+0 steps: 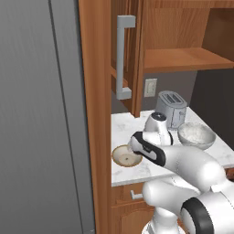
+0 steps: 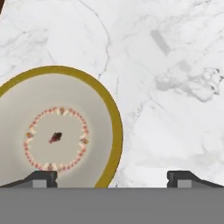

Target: Pick up the bowls on the counter and stack them on top of one another in the open cabinet. Place the smaller bowl on top of the larger bowl.

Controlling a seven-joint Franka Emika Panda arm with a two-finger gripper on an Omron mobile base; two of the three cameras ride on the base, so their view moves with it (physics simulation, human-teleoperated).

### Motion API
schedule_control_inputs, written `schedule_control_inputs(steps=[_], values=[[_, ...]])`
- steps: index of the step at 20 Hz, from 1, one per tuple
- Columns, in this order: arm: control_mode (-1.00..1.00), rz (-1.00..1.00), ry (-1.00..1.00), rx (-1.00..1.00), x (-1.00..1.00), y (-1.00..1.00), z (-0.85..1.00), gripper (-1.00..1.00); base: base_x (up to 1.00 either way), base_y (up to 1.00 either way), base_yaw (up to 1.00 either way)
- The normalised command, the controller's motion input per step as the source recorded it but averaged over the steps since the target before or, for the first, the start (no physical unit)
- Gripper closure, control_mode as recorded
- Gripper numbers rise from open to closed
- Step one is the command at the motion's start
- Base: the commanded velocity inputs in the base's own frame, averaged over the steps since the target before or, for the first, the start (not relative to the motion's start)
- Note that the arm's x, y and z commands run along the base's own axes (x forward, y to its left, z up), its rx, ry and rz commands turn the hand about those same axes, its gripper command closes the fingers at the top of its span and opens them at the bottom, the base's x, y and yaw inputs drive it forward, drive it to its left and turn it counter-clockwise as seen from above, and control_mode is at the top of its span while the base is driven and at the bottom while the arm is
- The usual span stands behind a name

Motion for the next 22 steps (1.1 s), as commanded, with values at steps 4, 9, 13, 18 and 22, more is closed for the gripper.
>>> schedule_control_inputs(steps=[4,9,13,18,22], values=[[-1.0,0.0,-0.05,-0.05,0.34,0.02,-0.32,-1.0,0.0,0.0,0.0],[-1.0,0.0,-0.03,-0.01,0.05,0.0,-0.07,-1.0,0.0,0.0,0.0],[-1.0,0.0,0.0,0.01,0.03,0.0,-0.12,-1.0,0.0,0.0,0.0],[-1.0,0.0,0.0,0.05,0.03,0.0,-0.22,-1.0,0.0,0.0,0.0],[-1.0,0.0,0.0,0.0,0.0,0.0,0.0,-1.0,0.0,0.0,0.0]])
